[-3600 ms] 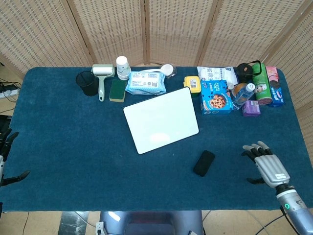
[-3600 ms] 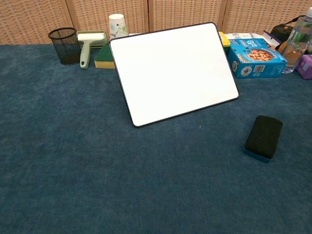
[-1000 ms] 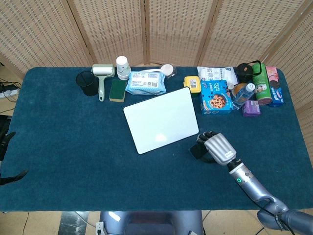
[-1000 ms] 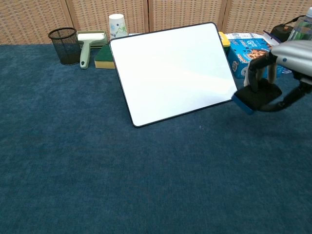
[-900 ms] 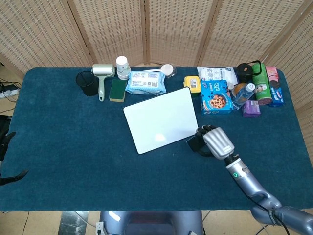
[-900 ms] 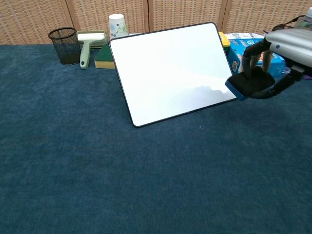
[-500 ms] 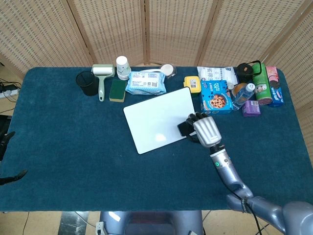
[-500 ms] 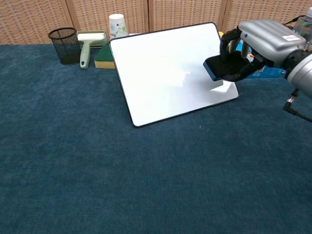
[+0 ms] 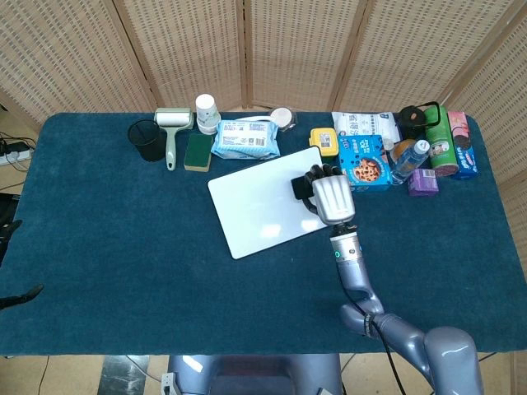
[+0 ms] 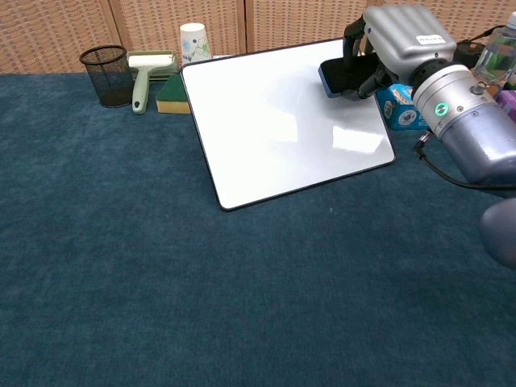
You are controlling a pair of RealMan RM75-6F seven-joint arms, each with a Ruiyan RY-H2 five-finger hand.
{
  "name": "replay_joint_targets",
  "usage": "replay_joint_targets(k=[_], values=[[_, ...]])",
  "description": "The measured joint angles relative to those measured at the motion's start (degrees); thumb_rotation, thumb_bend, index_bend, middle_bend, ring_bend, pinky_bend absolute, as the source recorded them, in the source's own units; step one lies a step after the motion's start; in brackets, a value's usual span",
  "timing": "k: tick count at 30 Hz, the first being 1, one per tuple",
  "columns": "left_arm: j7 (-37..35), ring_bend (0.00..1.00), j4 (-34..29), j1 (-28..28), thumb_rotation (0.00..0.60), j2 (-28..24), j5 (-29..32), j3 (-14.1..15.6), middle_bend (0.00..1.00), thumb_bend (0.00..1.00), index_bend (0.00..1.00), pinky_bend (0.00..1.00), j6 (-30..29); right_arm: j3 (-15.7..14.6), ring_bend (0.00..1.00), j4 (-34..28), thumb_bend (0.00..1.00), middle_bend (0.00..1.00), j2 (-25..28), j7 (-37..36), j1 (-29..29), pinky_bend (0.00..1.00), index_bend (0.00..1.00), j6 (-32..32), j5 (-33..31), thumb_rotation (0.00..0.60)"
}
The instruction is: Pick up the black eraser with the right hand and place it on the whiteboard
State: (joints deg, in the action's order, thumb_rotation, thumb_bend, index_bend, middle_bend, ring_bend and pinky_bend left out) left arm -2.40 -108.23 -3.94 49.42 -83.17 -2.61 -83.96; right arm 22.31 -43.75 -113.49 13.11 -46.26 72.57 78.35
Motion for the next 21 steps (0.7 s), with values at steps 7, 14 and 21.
replay_joint_targets(k=[7, 14, 21], values=[[-1.0, 0.00, 0.5, -0.3, 0.600, -0.3, -0.2, 0.0, 0.00, 0.11, 0.00, 0.03, 0.5, 0.5, 0.42, 1.8, 0.33, 0.49, -2.9, 1.5, -1.3, 0.50, 0.55, -0.5, -1.9, 0.600], [-2.1, 0.00, 0.8, -0.2, 0.600, -0.5, -0.3, 0.0, 0.00, 0.10, 0.00, 0.03, 0.4, 0.7, 0.42, 5.9, 0.33, 0.49, -5.8, 0.1, -2.8, 0.51, 0.55, -0.8, -3.0, 0.600], [-2.7, 0.00, 0.9, -0.2, 0.600, -0.7, -0.2, 0.0, 0.00, 0.11, 0.00, 0.03, 0.4, 0.1, 0.30, 5.9, 0.27, 0.30, -5.8, -2.7, -2.8, 0.45, 0.27, -3.4, -4.0, 0.600]])
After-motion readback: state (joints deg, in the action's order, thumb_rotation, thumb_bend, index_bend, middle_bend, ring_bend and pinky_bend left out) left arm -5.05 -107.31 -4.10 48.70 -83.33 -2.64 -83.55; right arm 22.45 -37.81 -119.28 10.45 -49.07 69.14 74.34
